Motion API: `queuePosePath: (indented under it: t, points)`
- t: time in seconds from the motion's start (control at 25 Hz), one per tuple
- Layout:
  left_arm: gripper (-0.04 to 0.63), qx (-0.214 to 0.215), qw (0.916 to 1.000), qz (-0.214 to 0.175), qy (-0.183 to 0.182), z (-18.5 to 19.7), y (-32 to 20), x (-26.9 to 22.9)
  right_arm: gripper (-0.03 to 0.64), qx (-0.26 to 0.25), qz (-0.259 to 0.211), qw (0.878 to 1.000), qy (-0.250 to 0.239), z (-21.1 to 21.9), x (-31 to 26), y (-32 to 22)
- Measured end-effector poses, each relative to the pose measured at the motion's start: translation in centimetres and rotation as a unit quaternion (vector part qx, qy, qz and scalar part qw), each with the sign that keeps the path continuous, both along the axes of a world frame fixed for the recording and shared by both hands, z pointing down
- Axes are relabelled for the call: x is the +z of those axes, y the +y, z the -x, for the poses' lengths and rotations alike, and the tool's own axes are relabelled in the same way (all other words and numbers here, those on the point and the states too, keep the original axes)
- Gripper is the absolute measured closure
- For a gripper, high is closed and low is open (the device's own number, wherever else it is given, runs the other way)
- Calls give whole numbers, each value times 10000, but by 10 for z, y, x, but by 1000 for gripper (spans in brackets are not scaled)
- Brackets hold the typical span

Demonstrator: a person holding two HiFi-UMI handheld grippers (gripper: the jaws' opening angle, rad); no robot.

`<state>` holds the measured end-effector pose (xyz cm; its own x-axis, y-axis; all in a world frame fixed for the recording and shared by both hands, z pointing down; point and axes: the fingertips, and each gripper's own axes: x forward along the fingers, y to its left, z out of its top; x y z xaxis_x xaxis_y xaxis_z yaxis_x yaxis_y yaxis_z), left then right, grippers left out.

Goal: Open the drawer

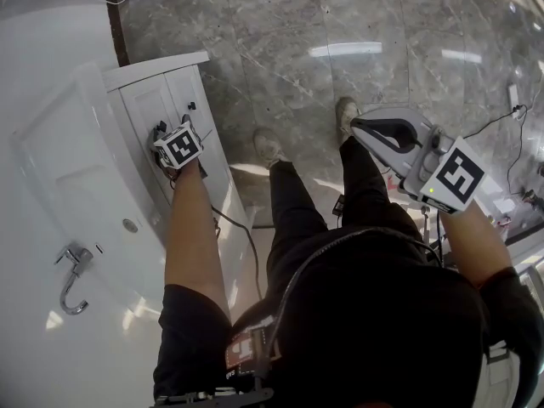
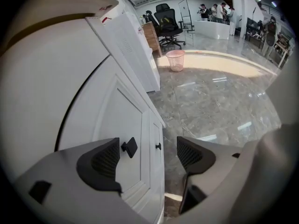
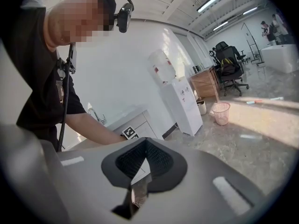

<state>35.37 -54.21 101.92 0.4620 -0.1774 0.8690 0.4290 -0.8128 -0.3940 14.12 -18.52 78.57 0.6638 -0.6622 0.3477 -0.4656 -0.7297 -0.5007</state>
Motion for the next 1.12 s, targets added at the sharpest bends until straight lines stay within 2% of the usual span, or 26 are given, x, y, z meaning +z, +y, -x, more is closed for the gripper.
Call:
queuePosePath:
  t: [0.36, 0.52, 0.8, 1.12]
  points:
    - [227, -10, 9987, 114, -497, 5, -4, 25, 615, -56, -129, 9999, 62, -5, 1, -6]
    - [227, -29, 9989, 84, -454, 4, 1, 21, 615, -12, -42, 9999, -126, 1, 7, 2]
    - [252, -626, 9947, 302, -755, 10, -7, 24, 615, -22, -106, 9998, -166, 3, 12, -2]
    - [252, -611, 9941, 400, -799, 21, 8, 21, 615, -15, -117, 9999, -106, 8, 12, 5]
